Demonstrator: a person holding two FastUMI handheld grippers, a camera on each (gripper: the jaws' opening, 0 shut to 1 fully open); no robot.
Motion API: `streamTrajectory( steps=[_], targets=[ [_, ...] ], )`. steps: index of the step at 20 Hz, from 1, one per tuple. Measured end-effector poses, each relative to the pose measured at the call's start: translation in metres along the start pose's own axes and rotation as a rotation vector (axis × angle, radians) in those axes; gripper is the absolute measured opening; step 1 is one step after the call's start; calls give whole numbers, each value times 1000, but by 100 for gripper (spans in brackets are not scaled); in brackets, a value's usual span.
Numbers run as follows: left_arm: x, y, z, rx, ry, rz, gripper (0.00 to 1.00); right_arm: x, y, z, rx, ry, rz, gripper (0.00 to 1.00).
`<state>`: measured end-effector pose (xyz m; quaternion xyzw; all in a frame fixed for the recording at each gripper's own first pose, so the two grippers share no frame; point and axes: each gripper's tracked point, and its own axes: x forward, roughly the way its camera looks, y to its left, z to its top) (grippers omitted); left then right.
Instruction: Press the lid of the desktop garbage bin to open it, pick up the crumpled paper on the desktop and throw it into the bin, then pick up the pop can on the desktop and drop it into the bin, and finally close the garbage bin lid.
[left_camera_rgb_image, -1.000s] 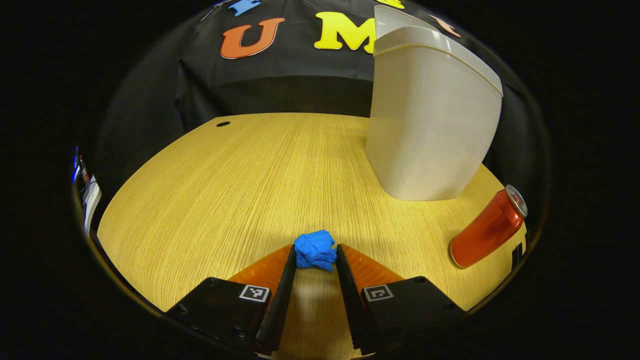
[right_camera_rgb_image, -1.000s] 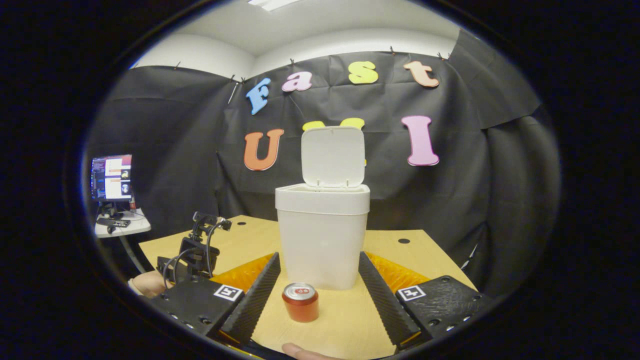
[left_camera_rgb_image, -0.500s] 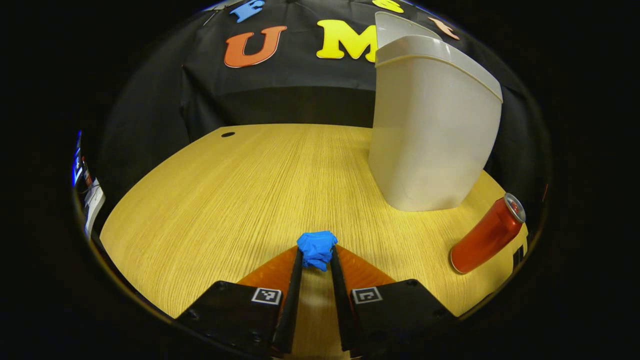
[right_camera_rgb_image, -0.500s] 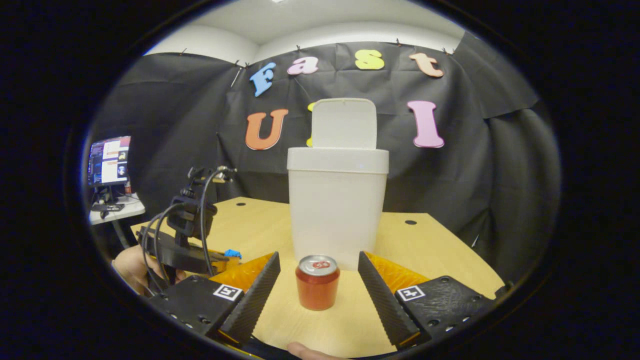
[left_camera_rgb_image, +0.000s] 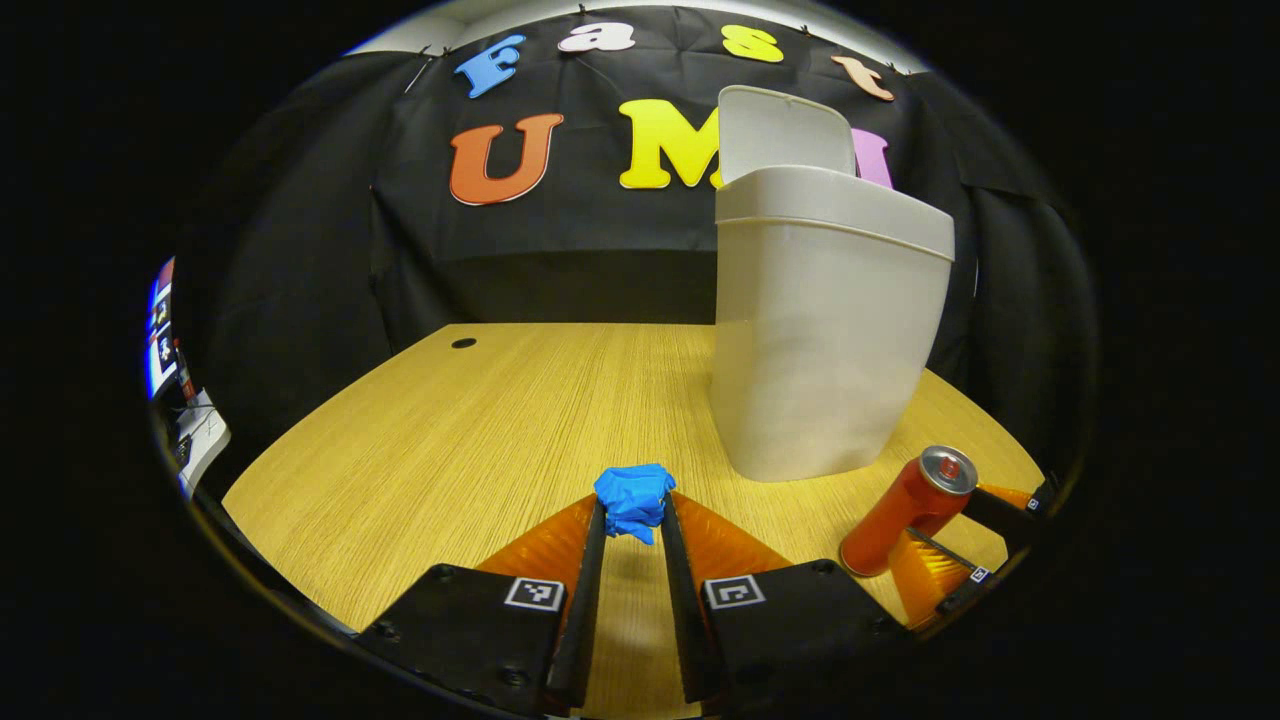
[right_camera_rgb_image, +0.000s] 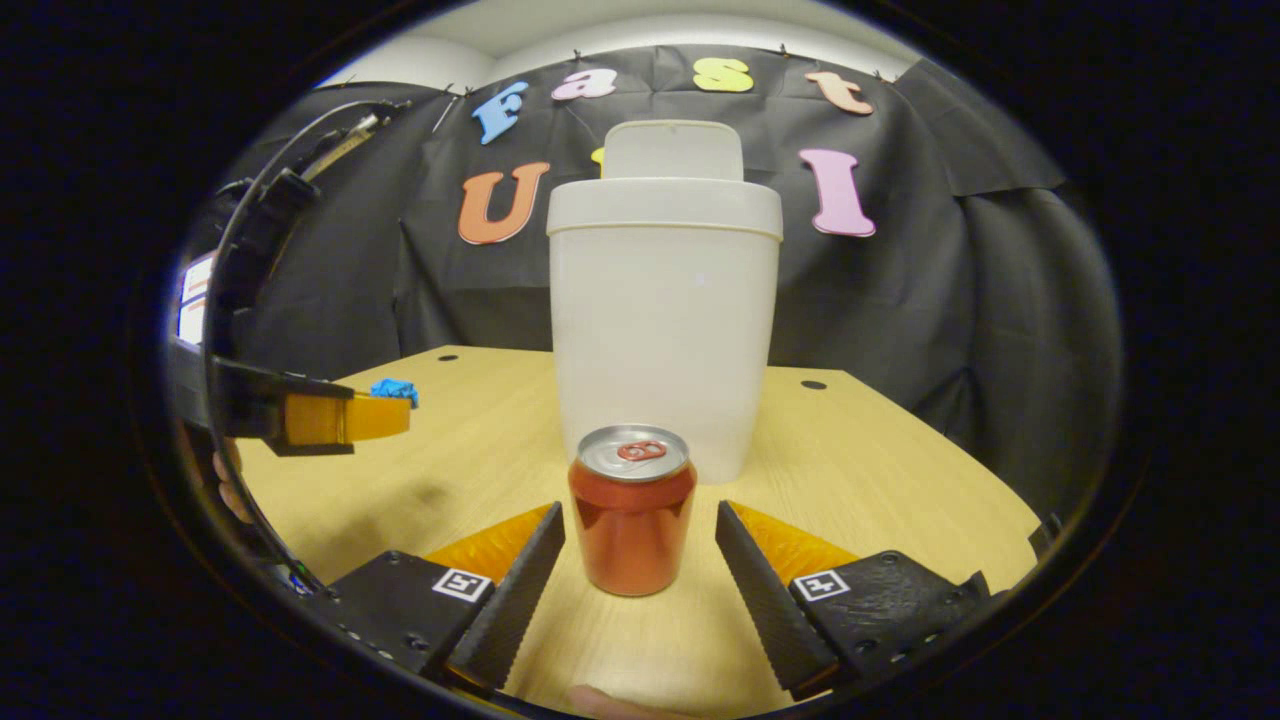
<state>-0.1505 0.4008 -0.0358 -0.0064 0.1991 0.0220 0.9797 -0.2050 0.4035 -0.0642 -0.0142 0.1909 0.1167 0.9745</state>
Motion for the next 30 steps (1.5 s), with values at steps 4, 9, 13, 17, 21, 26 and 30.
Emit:
streamTrajectory(
  steps=[4, 9, 13, 17, 21, 26, 30],
  targets=[
    [-6, -6, 3, 11, -16, -9, 37, 15, 6, -6, 29, 22, 27, 94],
    [-8, -10, 3, 4, -20, -20, 37, 22, 6, -20, 60, 85, 30, 83],
    [-13, -10, 11, -2, -51, -16, 37, 9, 3, 1, 17, 13, 32, 80],
    [-25, -20, 19, 18, -77, -24, 37, -10, -11, 35, 42, -51, 44, 80],
    [-45, -21, 35, -11, -122, -28, 37, -37, -42, 80, 28, -148, -1, 80],
    [-77, -2, 63, -29, -200, 29, 38, -77, -80, 135, 10, -239, -59, 80],
    [-100, -6, 92, -66, -278, 27, 38, -118, -105, 176, -19, -350, -92, 80]
  ],
)
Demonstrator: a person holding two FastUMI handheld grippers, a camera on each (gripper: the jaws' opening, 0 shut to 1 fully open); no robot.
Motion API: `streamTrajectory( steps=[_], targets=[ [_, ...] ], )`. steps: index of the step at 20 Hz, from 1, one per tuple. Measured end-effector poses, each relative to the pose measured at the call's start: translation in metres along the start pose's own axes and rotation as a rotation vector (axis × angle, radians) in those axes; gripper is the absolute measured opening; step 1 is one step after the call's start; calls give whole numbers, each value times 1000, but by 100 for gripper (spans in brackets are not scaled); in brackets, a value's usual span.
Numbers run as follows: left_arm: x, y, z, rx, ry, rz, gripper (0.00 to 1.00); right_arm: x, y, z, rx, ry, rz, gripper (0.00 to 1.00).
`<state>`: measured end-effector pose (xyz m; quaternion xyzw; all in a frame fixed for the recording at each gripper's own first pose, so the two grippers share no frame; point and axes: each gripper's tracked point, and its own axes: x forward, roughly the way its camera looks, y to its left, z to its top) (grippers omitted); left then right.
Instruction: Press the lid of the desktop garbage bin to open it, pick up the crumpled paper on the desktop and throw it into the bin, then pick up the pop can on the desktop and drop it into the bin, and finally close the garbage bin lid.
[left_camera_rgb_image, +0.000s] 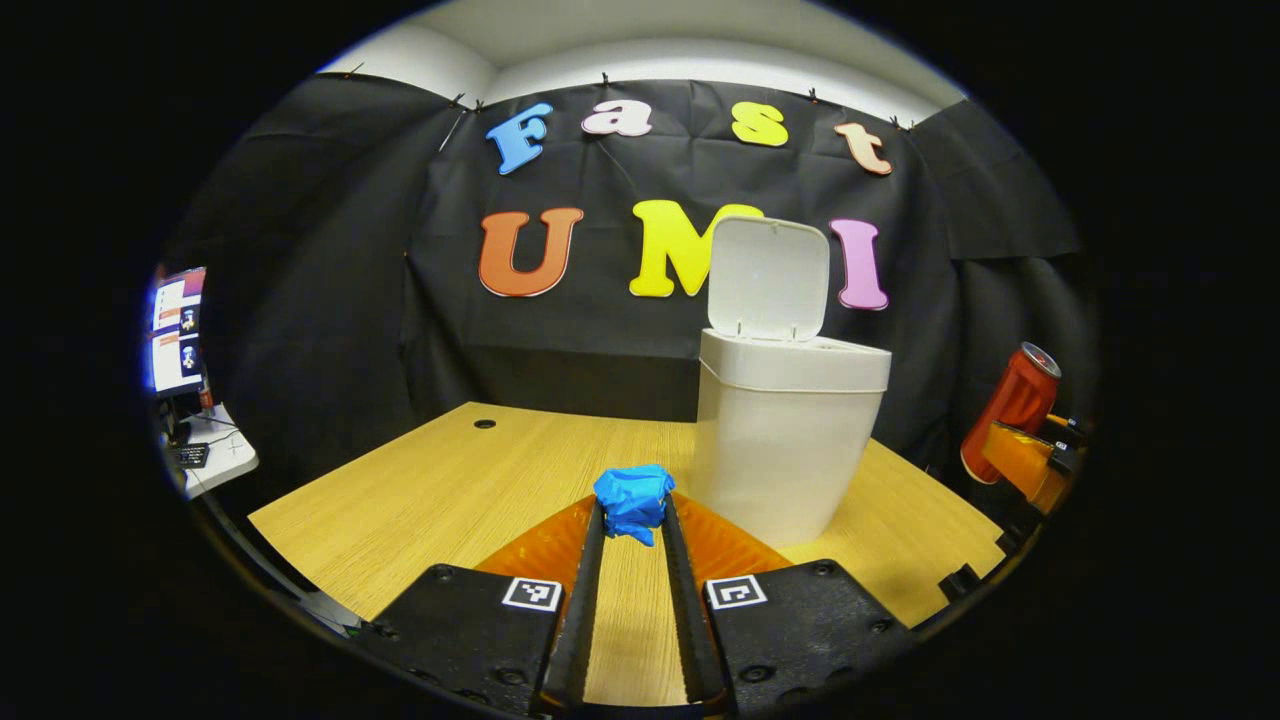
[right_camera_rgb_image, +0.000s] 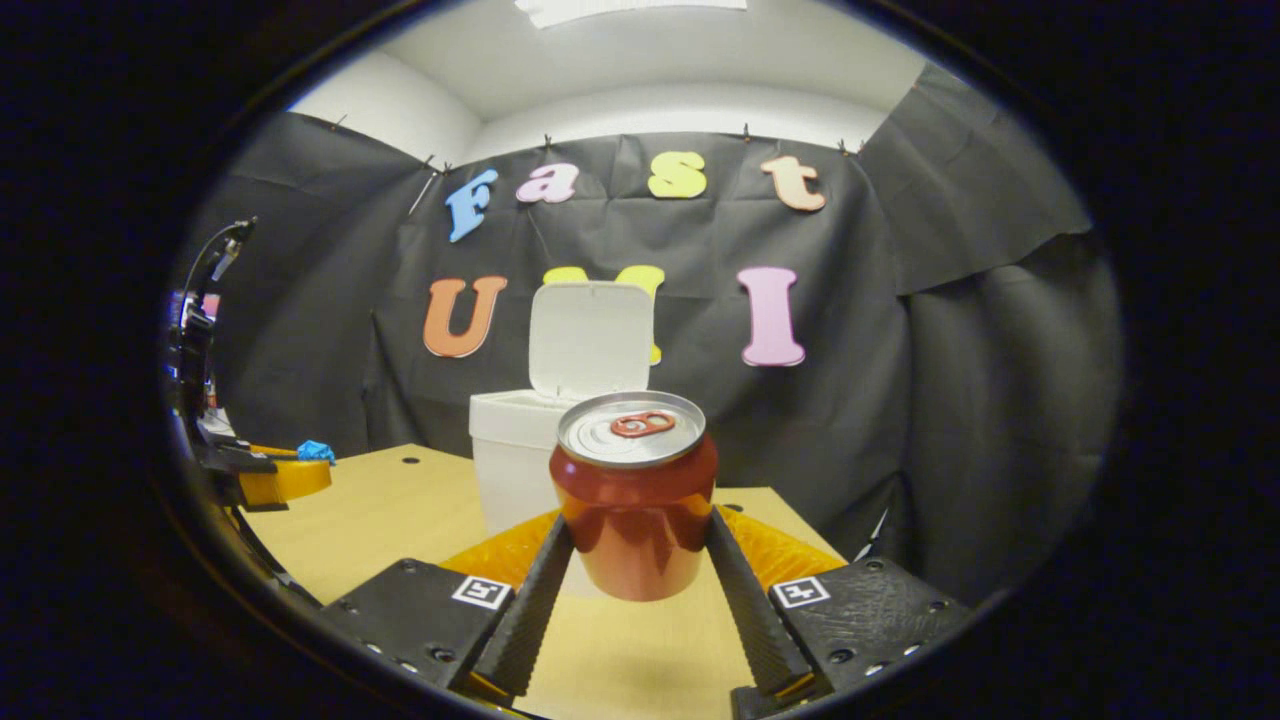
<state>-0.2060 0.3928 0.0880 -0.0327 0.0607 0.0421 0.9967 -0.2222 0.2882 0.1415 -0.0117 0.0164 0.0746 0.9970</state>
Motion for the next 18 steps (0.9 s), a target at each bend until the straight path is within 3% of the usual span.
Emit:
streamTrajectory(
  steps=[6, 7, 9, 13, 18],
  targets=[
    [2, -18, 44, 33, -46, -1, 39, -20, -23, 43, 37, -75, -7, 79],
    [5, -22, 53, 45, -56, 1, 43, -21, -25, 46, 44, -79, -5, 79],
    [13, -31, 70, 55, -74, 5, 38, -21, -27, 47, 56, -74, 8, 80],
    [52, -59, 104, 40, -84, -15, 38, -16, -34, 43, 28, -61, 26, 79],
    [124, -120, 129, 117, -103, -75, 38, -7, -45, 36, 44, -41, 41, 80]
  ],
)
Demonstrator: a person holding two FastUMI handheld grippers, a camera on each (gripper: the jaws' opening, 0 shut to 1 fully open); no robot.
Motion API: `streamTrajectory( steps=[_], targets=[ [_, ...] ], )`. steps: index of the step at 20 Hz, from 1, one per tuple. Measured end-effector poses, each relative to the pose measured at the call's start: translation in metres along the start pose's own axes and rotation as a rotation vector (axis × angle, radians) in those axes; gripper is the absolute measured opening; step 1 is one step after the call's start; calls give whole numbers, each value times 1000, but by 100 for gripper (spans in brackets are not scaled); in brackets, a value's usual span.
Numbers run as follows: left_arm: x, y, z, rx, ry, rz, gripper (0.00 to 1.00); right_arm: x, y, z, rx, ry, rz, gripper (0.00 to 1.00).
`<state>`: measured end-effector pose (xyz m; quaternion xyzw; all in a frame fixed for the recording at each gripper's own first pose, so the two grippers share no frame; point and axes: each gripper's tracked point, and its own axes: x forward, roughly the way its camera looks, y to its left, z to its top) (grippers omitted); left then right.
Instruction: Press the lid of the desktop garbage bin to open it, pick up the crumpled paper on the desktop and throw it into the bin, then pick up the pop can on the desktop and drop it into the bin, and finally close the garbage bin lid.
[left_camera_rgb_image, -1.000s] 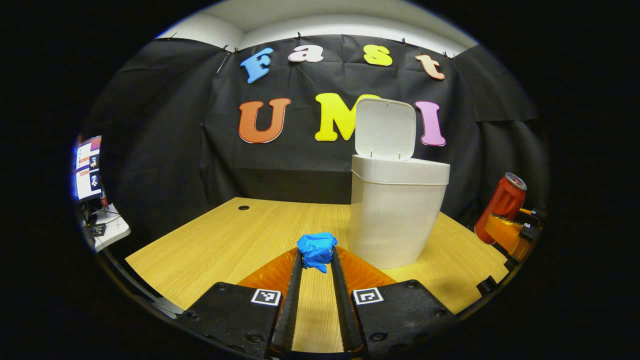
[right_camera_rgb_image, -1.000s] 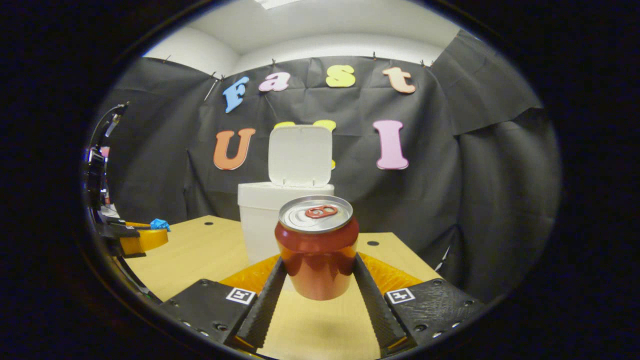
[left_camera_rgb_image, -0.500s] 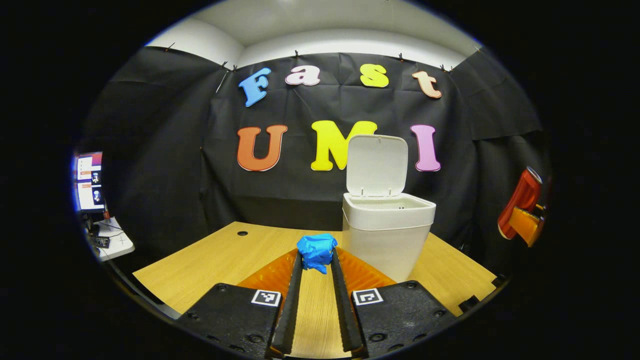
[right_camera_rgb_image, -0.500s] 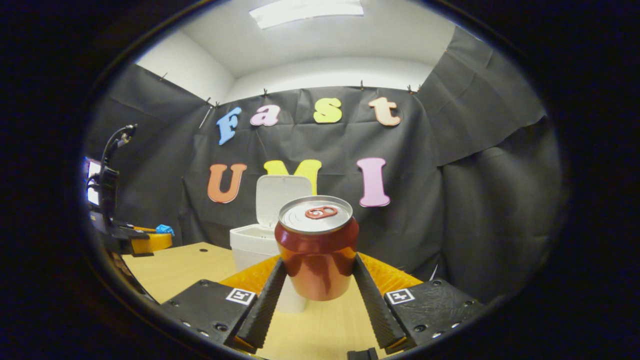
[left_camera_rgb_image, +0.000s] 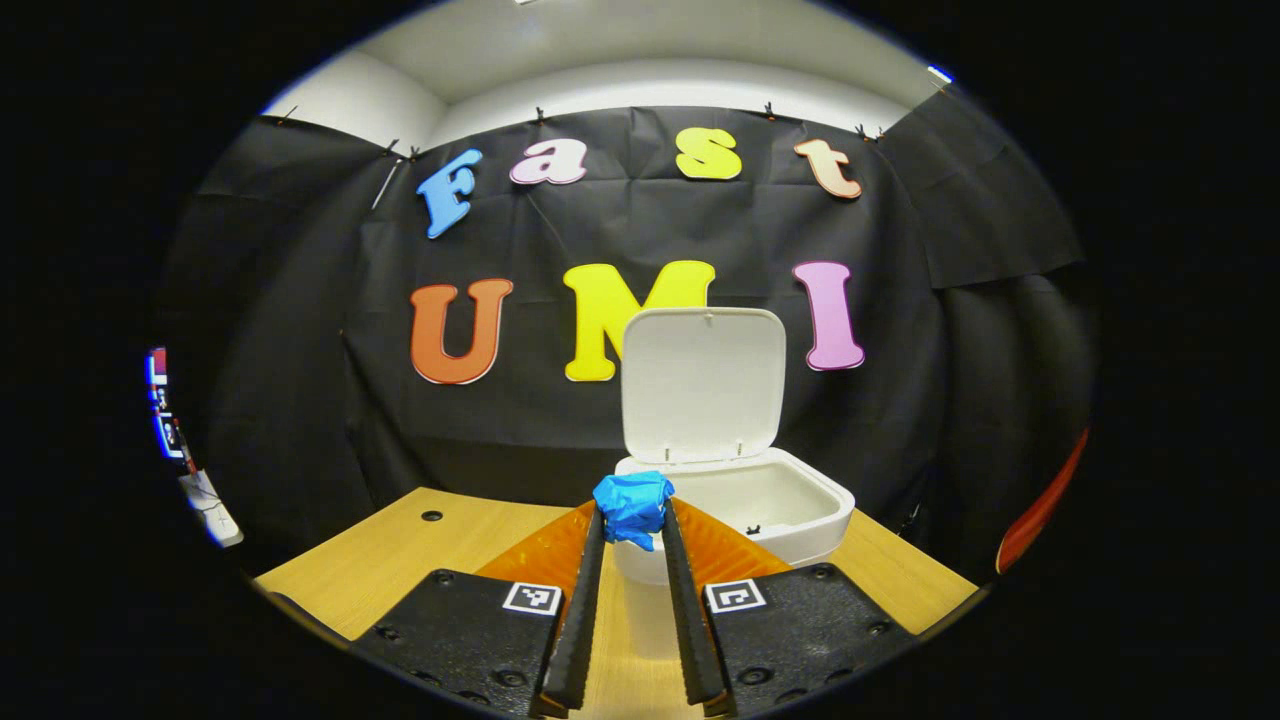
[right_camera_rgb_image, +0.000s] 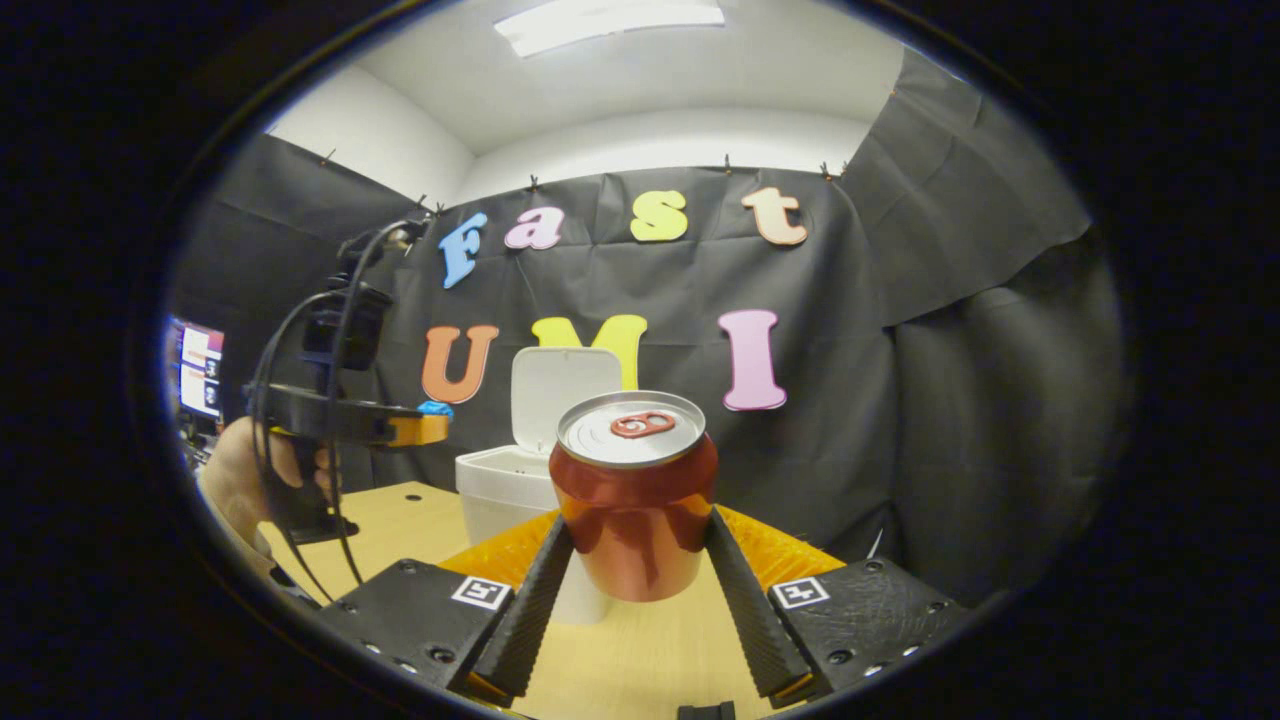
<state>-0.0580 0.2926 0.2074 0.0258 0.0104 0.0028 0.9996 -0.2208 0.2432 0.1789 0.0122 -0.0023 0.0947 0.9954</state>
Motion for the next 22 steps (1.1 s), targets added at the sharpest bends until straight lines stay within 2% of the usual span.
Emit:
streamTrajectory(
  steps=[3, 5, 8, 10, 13, 20, 22],
  targets=[
    [41, -21, 17, 33, -73, 27, 38, 7, -17, -5, 12, 23, -16, 80],
    [66, -48, 13, 49, -79, -4, 38, 11, -21, -13, 36, 55, -5, 80],
    [91, -70, 13, 56, -90, -21, 38, 15, -43, -11, 51, 60, -45, 79],
    [105, -81, 2, 27, -61, -39, 39, 13, -40, -9, 92, 60, -16, 80],
    [111, -91, -12, 17, -21, -47, 39, 14, -47, -11, 89, 61, -15, 79],
    [111, -89, -15, -25, -8, -49, 41, 14, -42, -14, 99, 70, -7, 79],
    [108, -88, -20, -53, 9, -59, 46, 13, -40, -14, 95, 68, -7, 79]
  ],
)
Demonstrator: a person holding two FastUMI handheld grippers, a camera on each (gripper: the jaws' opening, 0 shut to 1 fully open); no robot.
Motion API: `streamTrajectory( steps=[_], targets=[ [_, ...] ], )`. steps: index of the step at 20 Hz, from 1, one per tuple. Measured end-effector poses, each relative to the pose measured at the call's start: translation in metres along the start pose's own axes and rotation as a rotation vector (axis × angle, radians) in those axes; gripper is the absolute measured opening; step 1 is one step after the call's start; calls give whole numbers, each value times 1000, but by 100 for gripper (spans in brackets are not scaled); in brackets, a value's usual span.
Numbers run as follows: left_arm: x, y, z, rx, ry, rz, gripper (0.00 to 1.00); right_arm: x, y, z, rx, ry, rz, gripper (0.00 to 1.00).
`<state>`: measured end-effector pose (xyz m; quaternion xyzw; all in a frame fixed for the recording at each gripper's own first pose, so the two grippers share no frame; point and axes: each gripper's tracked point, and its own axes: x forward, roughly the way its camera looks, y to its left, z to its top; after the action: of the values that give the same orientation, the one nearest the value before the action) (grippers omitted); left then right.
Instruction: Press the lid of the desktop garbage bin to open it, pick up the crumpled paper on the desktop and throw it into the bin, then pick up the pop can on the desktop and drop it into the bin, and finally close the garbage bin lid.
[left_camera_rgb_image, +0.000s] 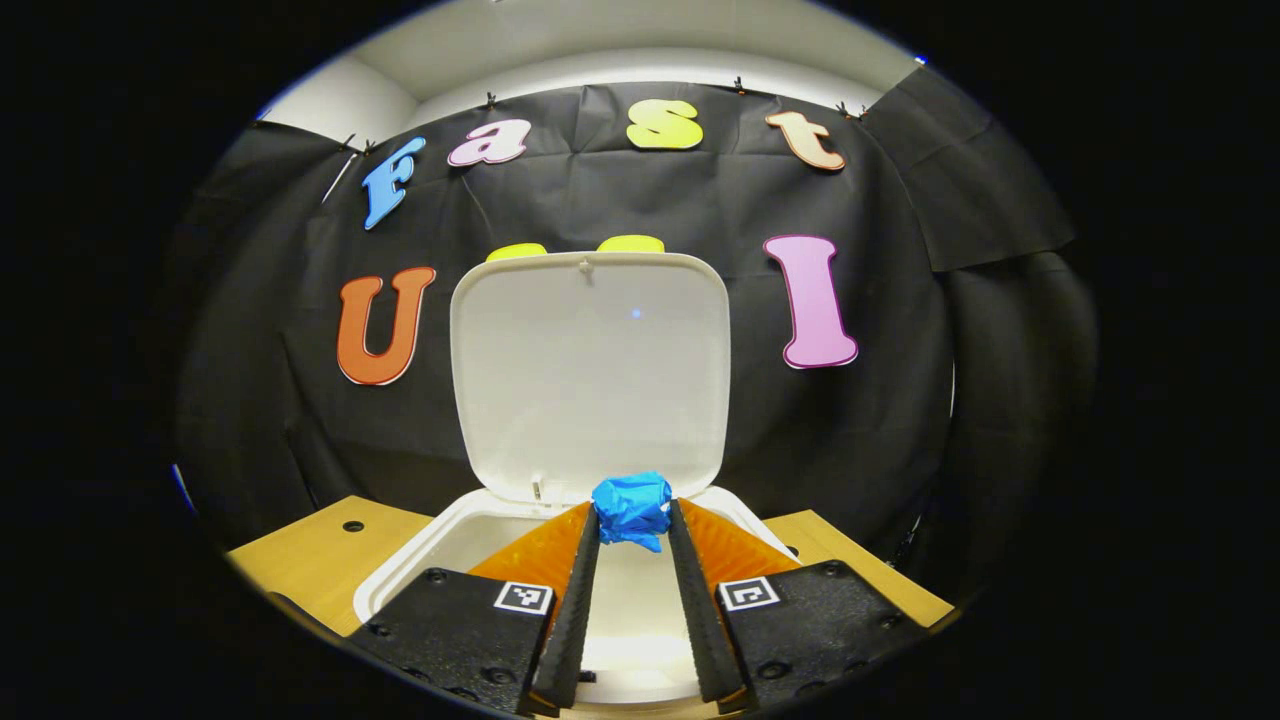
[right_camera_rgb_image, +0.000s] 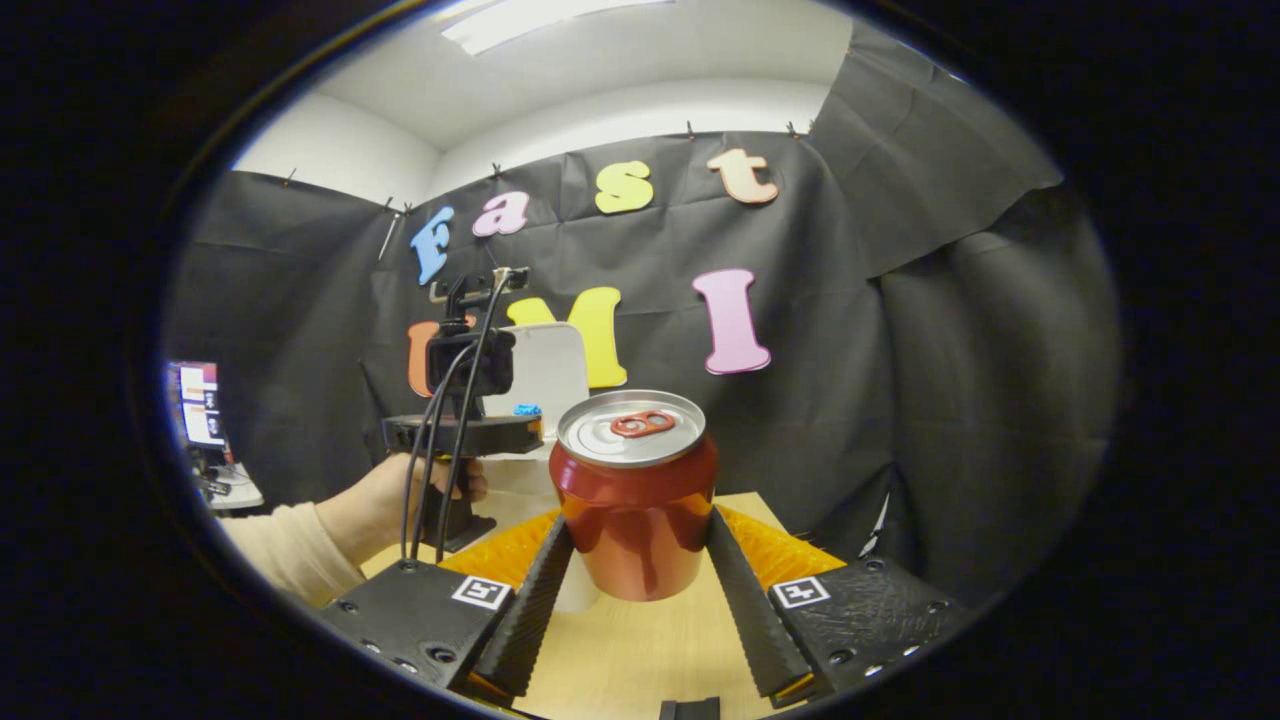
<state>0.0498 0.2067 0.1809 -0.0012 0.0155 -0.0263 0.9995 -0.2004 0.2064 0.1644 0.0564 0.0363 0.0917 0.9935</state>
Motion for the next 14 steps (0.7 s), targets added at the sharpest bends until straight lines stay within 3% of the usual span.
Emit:
streamTrajectory(
  steps=[3, 6, 11, 14],
  targets=[
    [-11, 7, -6, 3, 41, 12, 68, 1, 7, -2, -7, 2, 15, 79],
    [-25, 15, -2, -44, 36, 9, 74, 1, 13, -7, -14, 9, 27, 80],
    [-65, 21, 9, -37, 35, -31, 97, 0, 26, -7, -45, 8, 24, 80],
    [-100, 32, 22, 16, -1, -27, 97, -3, 40, -10, -76, -5, 32, 79]
  ],
)
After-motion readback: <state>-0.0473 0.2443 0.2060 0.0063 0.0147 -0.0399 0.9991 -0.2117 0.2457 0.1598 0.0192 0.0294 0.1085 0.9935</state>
